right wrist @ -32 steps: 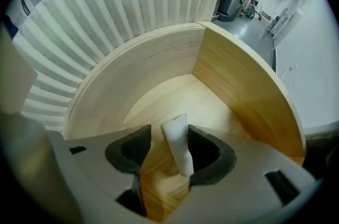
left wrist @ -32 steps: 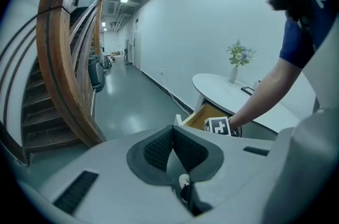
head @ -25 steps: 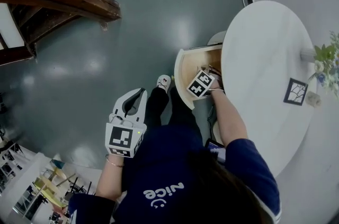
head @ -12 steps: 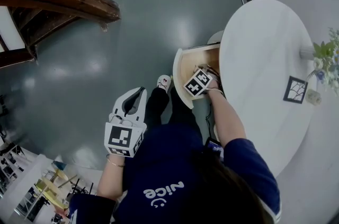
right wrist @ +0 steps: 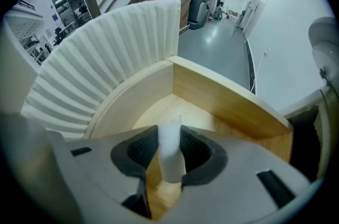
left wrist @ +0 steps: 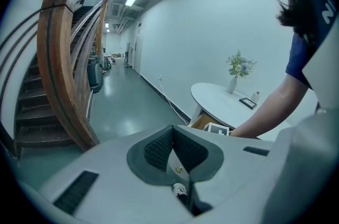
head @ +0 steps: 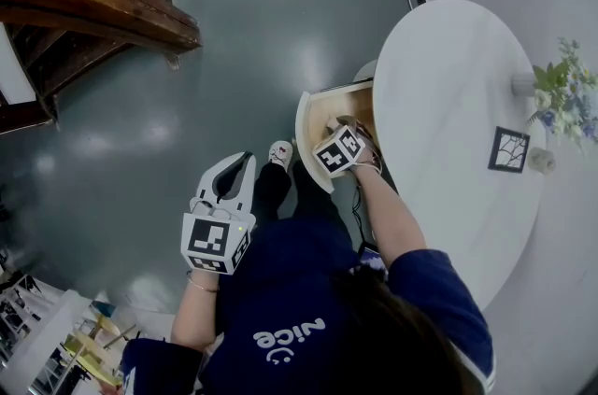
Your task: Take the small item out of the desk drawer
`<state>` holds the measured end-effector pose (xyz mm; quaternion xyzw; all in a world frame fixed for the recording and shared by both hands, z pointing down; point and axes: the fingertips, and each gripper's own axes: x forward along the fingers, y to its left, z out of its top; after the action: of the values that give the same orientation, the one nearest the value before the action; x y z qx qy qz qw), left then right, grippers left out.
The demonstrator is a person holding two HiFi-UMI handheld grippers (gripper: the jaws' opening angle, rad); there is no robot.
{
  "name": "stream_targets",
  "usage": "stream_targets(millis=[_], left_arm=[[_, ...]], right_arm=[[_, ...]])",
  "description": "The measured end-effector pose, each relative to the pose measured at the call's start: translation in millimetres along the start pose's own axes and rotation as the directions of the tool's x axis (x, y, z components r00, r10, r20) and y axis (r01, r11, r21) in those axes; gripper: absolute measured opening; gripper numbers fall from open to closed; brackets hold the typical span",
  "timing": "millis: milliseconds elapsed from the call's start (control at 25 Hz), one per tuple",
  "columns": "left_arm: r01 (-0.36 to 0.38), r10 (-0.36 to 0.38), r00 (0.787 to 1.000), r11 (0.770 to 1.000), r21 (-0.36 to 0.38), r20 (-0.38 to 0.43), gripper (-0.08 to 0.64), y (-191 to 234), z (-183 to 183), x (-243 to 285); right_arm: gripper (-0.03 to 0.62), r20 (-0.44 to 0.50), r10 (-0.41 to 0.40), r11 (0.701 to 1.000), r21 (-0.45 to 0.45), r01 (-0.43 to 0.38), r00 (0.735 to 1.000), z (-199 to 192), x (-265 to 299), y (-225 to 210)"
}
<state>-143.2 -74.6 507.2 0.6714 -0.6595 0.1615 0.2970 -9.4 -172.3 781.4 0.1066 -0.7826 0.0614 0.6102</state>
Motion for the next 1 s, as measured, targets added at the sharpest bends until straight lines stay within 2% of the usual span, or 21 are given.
stream_targets(millis=[400, 1000], left_arm=[[0.026, -0.026, 0.999, 1.000, 0.007, 0.035, 0.003, 8, 12, -2], [0.103, -0.101, 0.988, 0.994, -0.018, 0.114, 0.003, 5, 30, 7]], right_arm=[[0.135, 0.070, -0.053, 0.995, 0.083, 0.048, 0.996, 17, -43, 6], [0.134, 0.172, -0.156, 0.965, 0.238, 0.112, 0.973, 34, -119, -1]])
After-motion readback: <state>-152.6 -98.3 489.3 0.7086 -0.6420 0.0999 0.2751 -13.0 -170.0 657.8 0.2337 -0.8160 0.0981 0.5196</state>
